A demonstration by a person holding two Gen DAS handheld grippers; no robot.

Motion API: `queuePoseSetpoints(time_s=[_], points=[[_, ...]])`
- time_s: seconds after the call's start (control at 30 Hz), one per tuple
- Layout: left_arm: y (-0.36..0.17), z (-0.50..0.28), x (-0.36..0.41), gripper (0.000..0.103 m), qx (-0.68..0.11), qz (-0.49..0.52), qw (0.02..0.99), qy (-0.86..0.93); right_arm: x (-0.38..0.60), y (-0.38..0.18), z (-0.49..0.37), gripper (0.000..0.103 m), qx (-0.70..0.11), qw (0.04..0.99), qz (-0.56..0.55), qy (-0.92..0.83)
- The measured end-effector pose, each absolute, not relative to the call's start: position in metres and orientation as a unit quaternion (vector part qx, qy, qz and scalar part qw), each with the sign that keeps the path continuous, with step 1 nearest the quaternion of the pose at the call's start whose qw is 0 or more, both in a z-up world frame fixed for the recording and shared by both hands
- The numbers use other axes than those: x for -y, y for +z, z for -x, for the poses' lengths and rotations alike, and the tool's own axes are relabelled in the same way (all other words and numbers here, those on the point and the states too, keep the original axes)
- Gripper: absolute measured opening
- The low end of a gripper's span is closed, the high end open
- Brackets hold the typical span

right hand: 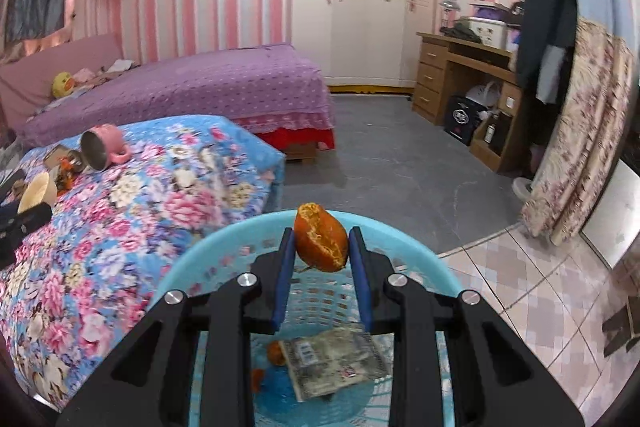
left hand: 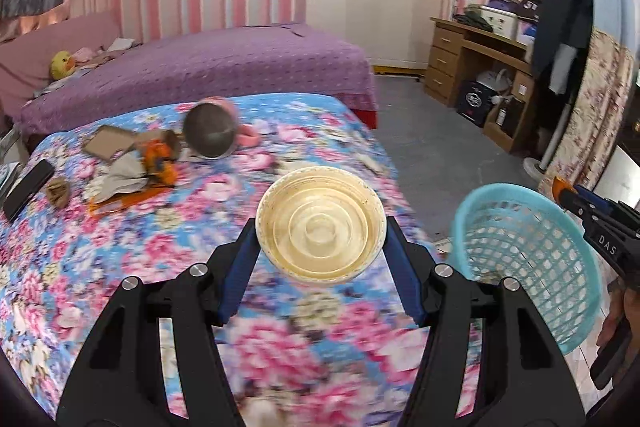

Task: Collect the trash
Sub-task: 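Carry the cream bowl and orange peel piece in both grippers over the basket, then open the left gripper dropping the bowl while the right gripper releases the peel piece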

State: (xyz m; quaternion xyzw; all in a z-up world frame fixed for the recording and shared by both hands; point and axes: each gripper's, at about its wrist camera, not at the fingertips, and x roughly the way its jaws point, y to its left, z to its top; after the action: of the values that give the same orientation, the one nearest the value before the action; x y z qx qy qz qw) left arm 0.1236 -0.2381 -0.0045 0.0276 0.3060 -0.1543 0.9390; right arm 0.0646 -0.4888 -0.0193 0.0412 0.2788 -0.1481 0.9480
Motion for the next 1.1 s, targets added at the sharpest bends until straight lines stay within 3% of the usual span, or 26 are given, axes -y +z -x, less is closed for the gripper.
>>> queuePoseSetpoints(time_s=[0.9,1.0,1.1], points=[[-0.039,-0.104,0.394,0.061,-0.315,-0.082,0.903,-0.280,0.557,-0.049,-0.036,0.028,-0.288,0.933,-0.084,-0.197],[-0.038,-0.108,0.388,0.075,-0.320,-0.073,0.905,-0.272,0.554,-0.050,-0.038,0.028,-0.292,0.934,-0.081,-0.190],[-0.034,-0.110,0.376,0.083,-0.312,-0.066,0.911,-0.261,0.552,-0.050,-0.039,0.028,-0.293,0.934,-0.079,-0.187]])
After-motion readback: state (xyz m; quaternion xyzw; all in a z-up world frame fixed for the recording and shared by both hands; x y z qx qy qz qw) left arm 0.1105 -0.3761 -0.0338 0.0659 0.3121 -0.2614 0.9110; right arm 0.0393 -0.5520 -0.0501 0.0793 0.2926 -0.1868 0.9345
